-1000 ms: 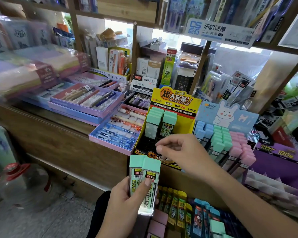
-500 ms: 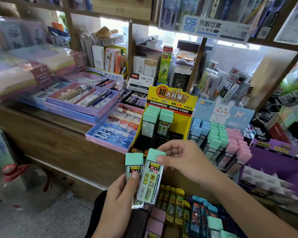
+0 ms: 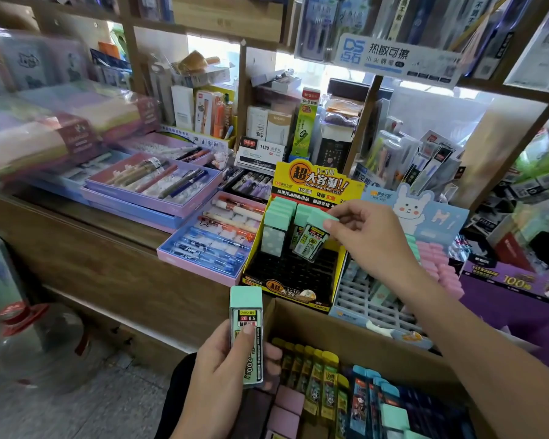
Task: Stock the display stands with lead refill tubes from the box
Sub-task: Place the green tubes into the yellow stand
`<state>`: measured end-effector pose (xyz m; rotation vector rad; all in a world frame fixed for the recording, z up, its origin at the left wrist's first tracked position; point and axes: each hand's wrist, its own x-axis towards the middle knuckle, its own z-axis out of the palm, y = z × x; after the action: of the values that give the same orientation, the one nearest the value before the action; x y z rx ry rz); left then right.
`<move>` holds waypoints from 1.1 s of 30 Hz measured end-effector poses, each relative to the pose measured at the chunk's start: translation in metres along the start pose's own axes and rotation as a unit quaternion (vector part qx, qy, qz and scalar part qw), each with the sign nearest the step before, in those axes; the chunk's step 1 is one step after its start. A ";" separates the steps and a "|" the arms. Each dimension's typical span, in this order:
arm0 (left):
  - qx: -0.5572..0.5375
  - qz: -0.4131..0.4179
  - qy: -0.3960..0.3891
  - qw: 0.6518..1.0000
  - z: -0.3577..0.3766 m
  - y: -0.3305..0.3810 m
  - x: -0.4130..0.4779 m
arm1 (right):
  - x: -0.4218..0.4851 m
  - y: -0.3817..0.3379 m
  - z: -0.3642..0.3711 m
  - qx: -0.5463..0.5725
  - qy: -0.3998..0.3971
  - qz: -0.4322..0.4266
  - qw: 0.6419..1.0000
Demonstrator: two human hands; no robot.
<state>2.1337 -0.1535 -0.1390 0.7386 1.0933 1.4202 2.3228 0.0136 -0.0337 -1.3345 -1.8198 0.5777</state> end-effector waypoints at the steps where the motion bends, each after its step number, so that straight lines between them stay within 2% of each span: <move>1: 0.006 0.000 0.000 1.000 0.000 0.000 0.000 | 0.003 0.002 0.002 -0.033 0.008 -0.015 0.999; 7: 0.021 -0.009 0.007 1.000 -0.002 -0.001 0.000 | 0.008 0.006 0.013 -0.109 0.014 -0.049 0.993; 16: 0.027 -0.010 0.006 1.000 -0.001 0.001 -0.001 | 0.020 -0.001 0.021 -0.082 -0.009 -0.034 0.996; 25: 0.021 -0.007 0.007 1.000 -0.001 0.000 -0.001 | 0.025 -0.004 0.023 -0.135 -0.005 -0.086 0.987; 33: 0.023 -0.001 0.003 1.000 -0.001 0.000 -0.001 | 0.027 -0.002 0.021 -0.113 -0.022 -0.073 0.991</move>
<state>2.1328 -0.1544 -0.1393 0.7660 1.1349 1.4000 2.3011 0.0405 -0.0356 -1.3285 -2.0486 0.3321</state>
